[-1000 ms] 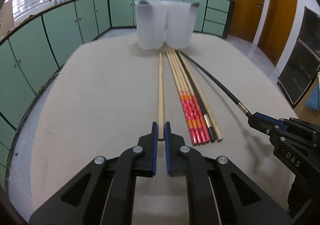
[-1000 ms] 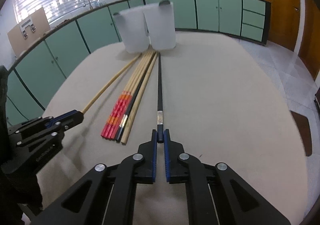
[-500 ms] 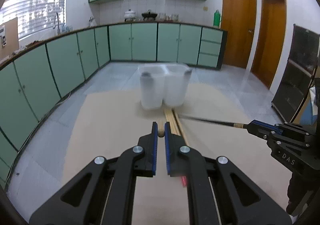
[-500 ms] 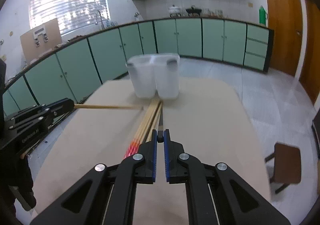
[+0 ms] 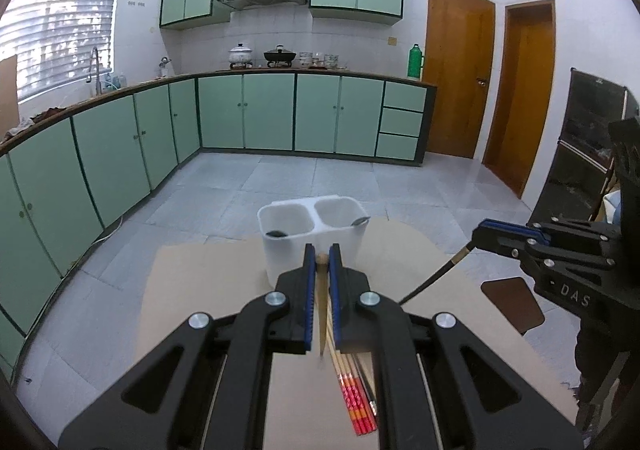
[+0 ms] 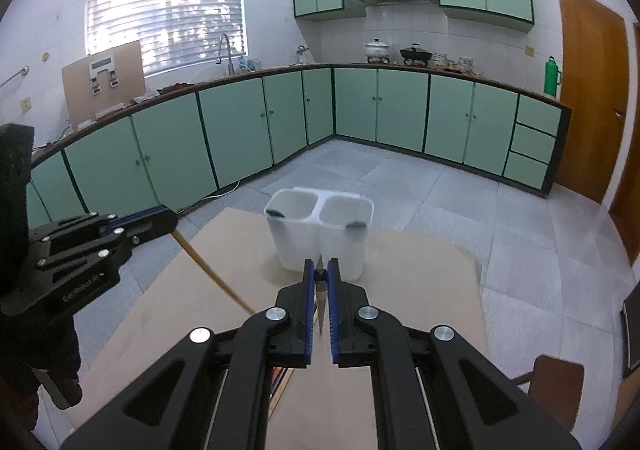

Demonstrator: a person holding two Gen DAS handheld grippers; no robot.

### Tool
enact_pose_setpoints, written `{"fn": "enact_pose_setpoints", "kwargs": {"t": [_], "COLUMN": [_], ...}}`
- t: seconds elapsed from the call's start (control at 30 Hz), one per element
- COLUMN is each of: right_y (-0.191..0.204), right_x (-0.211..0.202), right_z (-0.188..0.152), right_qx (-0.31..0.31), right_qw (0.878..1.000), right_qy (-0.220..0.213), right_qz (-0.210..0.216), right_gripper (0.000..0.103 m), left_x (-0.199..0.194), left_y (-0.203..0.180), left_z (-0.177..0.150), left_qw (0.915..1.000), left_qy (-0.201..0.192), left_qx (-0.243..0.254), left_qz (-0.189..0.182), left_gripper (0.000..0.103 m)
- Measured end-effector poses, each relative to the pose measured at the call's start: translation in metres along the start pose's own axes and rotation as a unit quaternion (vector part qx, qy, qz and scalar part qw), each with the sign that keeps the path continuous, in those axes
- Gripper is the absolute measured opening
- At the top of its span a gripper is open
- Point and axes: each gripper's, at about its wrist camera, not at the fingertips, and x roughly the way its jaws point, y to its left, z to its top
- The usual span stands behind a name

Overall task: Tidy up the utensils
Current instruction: 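Carry both chopsticks over the white holder and open both tools to drop them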

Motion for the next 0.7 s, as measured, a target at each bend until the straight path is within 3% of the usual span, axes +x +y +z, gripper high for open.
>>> {"fn": "enact_pose_setpoints", "kwargs": {"t": [0.33, 0.5, 0.7], "right_y": [-0.017, -0.025, -0.028], "right_x": [-0.023, -0.032, -0.005], "right_z": [0.068, 0.113, 0.15], "right_qx": [-0.002, 0.002, -0.008], "right_qw": [0.998, 0.995, 0.992], "right_qy": [-0.048, -0.102, -0.126], "right_qz": [0.027, 0.017, -0.015], "right_gripper": [0.006, 0.006, 0.006], "left_x": [-0.011, -0.012, 0.018], "left_y": [-0.003, -0.006, -0.007], "left_z": [0.05, 0.09, 0.129], "left_qw": [0.9987, 0.9954, 0.9924], "left_qy": [-0.046, -0.094, -0.121], "left_qx": [0.008, 0.015, 0.018], "left_qz": [-0.019, -0.01, 0.004], "left_gripper": [0.006, 0.006, 0.006]}}
